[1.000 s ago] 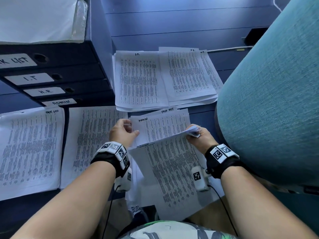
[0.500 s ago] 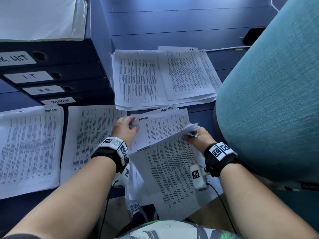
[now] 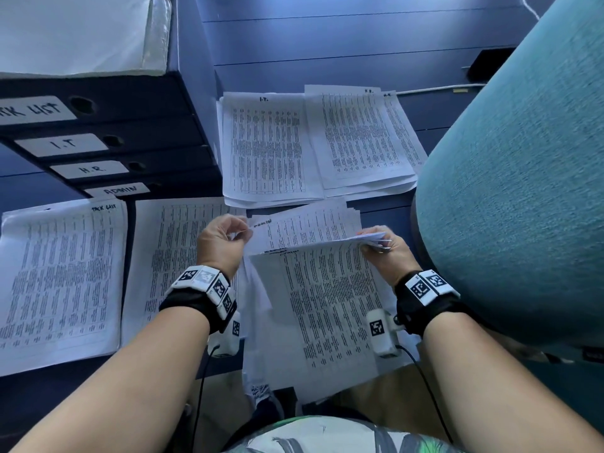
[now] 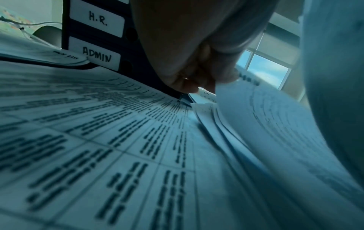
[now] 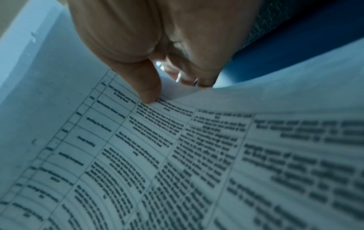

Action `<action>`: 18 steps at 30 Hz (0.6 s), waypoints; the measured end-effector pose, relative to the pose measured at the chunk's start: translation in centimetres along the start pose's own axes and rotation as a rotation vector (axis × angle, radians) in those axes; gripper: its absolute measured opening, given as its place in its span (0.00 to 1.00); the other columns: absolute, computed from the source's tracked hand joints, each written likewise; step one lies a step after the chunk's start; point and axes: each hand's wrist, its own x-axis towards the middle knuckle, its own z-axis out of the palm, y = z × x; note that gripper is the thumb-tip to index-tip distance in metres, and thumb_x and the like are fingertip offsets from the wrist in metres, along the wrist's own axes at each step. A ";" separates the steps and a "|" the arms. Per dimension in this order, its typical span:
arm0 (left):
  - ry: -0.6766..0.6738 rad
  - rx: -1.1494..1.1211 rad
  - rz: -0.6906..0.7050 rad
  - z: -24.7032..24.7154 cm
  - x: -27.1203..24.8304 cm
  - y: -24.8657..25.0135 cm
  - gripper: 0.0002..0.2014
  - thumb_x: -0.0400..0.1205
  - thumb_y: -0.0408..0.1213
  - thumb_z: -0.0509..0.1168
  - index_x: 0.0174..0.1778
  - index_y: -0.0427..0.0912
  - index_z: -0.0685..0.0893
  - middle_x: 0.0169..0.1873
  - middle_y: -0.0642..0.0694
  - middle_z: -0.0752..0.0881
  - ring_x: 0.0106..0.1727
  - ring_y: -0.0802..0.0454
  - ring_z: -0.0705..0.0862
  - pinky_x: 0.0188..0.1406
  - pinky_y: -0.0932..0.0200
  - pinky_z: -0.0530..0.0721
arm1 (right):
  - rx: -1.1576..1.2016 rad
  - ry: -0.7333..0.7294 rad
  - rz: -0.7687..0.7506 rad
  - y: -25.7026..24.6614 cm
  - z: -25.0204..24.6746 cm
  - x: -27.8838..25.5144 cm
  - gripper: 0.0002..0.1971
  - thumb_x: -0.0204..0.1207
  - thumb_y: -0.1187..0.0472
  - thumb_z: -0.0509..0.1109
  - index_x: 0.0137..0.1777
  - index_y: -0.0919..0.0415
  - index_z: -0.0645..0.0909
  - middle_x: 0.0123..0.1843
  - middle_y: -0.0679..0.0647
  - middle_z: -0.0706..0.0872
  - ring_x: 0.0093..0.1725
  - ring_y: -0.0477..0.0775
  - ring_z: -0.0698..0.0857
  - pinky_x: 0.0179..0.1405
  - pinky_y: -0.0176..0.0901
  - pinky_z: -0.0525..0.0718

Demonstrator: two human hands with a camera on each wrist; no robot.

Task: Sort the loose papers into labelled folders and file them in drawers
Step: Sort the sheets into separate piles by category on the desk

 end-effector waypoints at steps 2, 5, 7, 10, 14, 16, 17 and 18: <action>-0.054 -0.051 0.000 -0.3 -0.3 0.2 0.13 0.76 0.18 0.69 0.34 0.42 0.82 0.40 0.42 0.89 0.43 0.52 0.87 0.47 0.59 0.87 | 0.008 0.056 -0.032 0.2 0.1 0.3 0.09 0.75 0.74 0.71 0.38 0.61 0.82 0.59 0.48 0.77 0.51 0.41 0.80 0.45 0.25 0.78; -0.242 -0.147 -0.028 -0.7 -0.6 0.4 0.17 0.73 0.12 0.66 0.35 0.42 0.81 0.38 0.43 0.88 0.40 0.52 0.86 0.47 0.57 0.87 | 0.053 0.040 -0.050 -0.1 0.2 0.6 0.14 0.75 0.73 0.72 0.35 0.52 0.83 0.62 0.44 0.78 0.55 0.41 0.82 0.44 0.23 0.80; -0.320 -0.169 -0.040 -0.8 -0.6 0.5 0.15 0.73 0.14 0.69 0.37 0.42 0.83 0.39 0.41 0.88 0.40 0.51 0.84 0.49 0.52 0.87 | 0.037 0.005 -0.027 0.0 0.1 0.8 0.16 0.76 0.73 0.70 0.34 0.51 0.83 0.46 0.42 0.85 0.43 0.39 0.83 0.41 0.34 0.80; -0.249 -0.114 -0.078 -0.4 0.1 -0.1 0.16 0.75 0.18 0.70 0.42 0.46 0.88 0.43 0.47 0.89 0.43 0.52 0.84 0.53 0.50 0.87 | 0.015 -0.004 0.002 -0.1 0.2 0.5 0.10 0.77 0.73 0.67 0.40 0.57 0.80 0.32 0.42 0.83 0.32 0.39 0.79 0.39 0.41 0.77; -0.173 0.069 -0.111 0.2 1.0 -0.9 0.14 0.77 0.28 0.73 0.56 0.47 0.89 0.49 0.52 0.90 0.50 0.55 0.88 0.59 0.53 0.87 | 0.069 0.055 0.013 -0.3 0.2 -0.3 0.25 0.75 0.79 0.65 0.64 0.52 0.70 0.45 0.47 0.83 0.47 0.44 0.83 0.44 0.36 0.84; -0.176 0.170 -0.106 0.5 0.9 -0.7 0.17 0.75 0.31 0.75 0.60 0.47 0.88 0.50 0.52 0.89 0.50 0.56 0.87 0.57 0.57 0.87 | 0.106 0.005 0.024 0.0 0.2 -0.4 0.32 0.74 0.80 0.65 0.71 0.48 0.69 0.51 0.48 0.84 0.53 0.45 0.85 0.52 0.39 0.85; -0.182 0.223 -0.094 0.7 0.8 -0.5 0.19 0.75 0.30 0.75 0.61 0.47 0.87 0.51 0.51 0.88 0.49 0.56 0.86 0.53 0.59 0.87 | 0.104 -0.021 0.029 0.1 0.1 -0.5 0.30 0.74 0.81 0.65 0.67 0.48 0.75 0.52 0.49 0.86 0.55 0.47 0.85 0.56 0.43 0.86; -0.196 0.282 -0.071 0.8 0.8 -0.4 0.20 0.75 0.26 0.74 0.61 0.47 0.87 0.51 0.49 0.87 0.48 0.55 0.85 0.47 0.61 0.86 | 0.098 -0.041 0.038 0.2 0.1 -0.5 0.26 0.74 0.81 0.65 0.61 0.50 0.81 0.52 0.52 0.88 0.56 0.49 0.86 0.58 0.47 0.85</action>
